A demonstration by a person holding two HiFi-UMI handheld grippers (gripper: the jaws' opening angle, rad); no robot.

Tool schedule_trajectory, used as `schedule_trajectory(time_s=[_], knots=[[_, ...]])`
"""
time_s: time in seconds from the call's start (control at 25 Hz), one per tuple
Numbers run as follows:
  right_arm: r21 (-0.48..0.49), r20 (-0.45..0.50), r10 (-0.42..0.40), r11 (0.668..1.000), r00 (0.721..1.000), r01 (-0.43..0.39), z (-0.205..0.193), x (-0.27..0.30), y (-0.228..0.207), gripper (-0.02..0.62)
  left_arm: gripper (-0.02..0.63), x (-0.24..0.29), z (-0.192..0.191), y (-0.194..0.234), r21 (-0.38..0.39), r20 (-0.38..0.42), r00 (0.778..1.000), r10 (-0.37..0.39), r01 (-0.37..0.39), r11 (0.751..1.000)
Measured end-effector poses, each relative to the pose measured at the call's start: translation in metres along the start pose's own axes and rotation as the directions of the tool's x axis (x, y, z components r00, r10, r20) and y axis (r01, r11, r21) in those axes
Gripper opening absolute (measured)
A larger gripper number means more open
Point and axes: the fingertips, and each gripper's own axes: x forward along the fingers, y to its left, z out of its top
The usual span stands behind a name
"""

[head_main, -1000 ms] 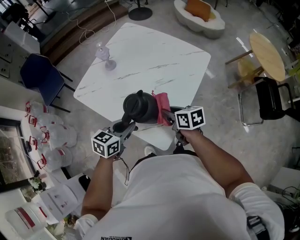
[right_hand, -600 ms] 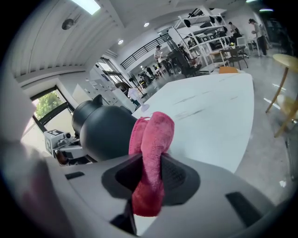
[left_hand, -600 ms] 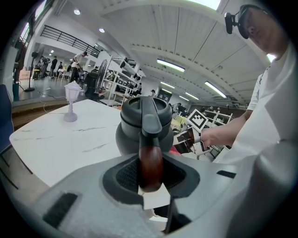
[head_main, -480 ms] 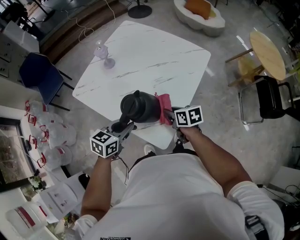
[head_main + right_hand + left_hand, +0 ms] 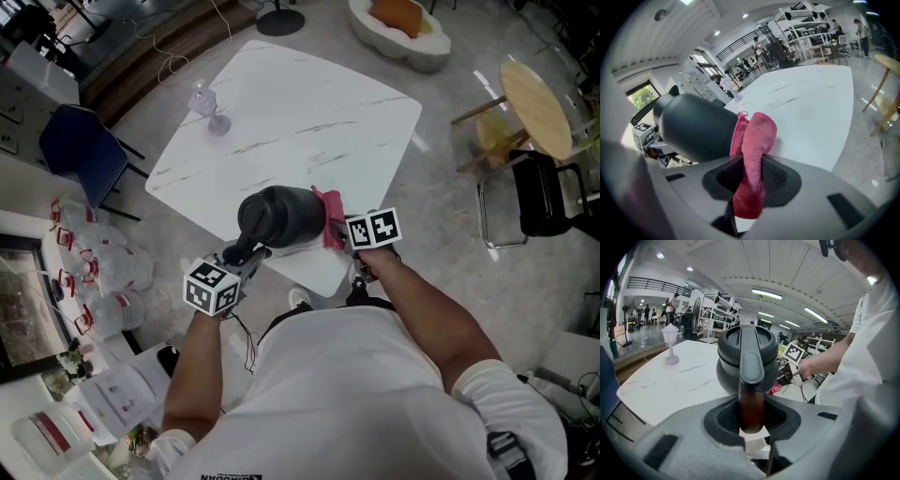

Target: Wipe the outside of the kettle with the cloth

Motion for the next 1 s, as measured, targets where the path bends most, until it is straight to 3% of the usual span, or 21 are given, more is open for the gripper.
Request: schedule_trajectory(time_s=[0.12, 0.32, 0.4, 0.52, 0.6, 0.76, 0.88, 1.0], knots=[[-0.001, 0.0, -0.03, 1.0, 1.0, 0.03, -0.001, -0.003, -0.01, 0.104, 0.094, 0.0, -0.005, 0.0, 0.032, -0.027, 1.0, 0.01, -0.009, 0.999], [-0.052, 0.085, -0.043, 0.998, 0.995, 0.048, 0.022, -0.035, -0.016, 0.104, 0.094, 0.001, -0.015, -0.002, 0.125, -0.08, 0.996, 0.033, -0.023, 0.992], [-0.101, 0.129, 0.004, 0.995, 0.992, 0.009, 0.038, -0.053, -0.005, 0.104, 0.092, 0.001, -0.018, -0.003, 0.172, -0.1, 0.994, 0.045, -0.027, 0.985], [-0.191, 0.162, 0.148, 0.975, 0.976, -0.116, 0.061, -0.079, 0.029, 0.106, 0.092, 0.002, -0.022, -0.005, 0.24, -0.126, 0.99, 0.058, -0.026, 0.97], [-0.245, 0.15, 0.269, 0.942, 0.951, -0.228, 0.071, -0.095, 0.059, 0.106, 0.092, 0.004, -0.026, -0.005, 0.283, -0.139, 0.988, 0.068, -0.026, 0.959], [-0.269, 0.079, 0.491, 0.849, 0.868, -0.455, 0.079, -0.119, 0.116, 0.106, 0.091, 0.006, -0.033, -0.004, 0.367, -0.172, 0.98, 0.097, -0.028, 0.93], [-0.279, -0.003, 0.575, 0.785, 0.818, -0.553, 0.073, -0.125, 0.145, 0.106, 0.091, 0.008, -0.034, -0.003, 0.435, -0.191, 0.974, 0.122, -0.027, 0.9], [-0.31, -0.106, 0.583, 0.75, 0.805, -0.584, 0.057, -0.117, 0.164, 0.106, 0.091, 0.007, -0.033, -0.005, 0.498, -0.202, 0.969, 0.144, -0.025, 0.867]])
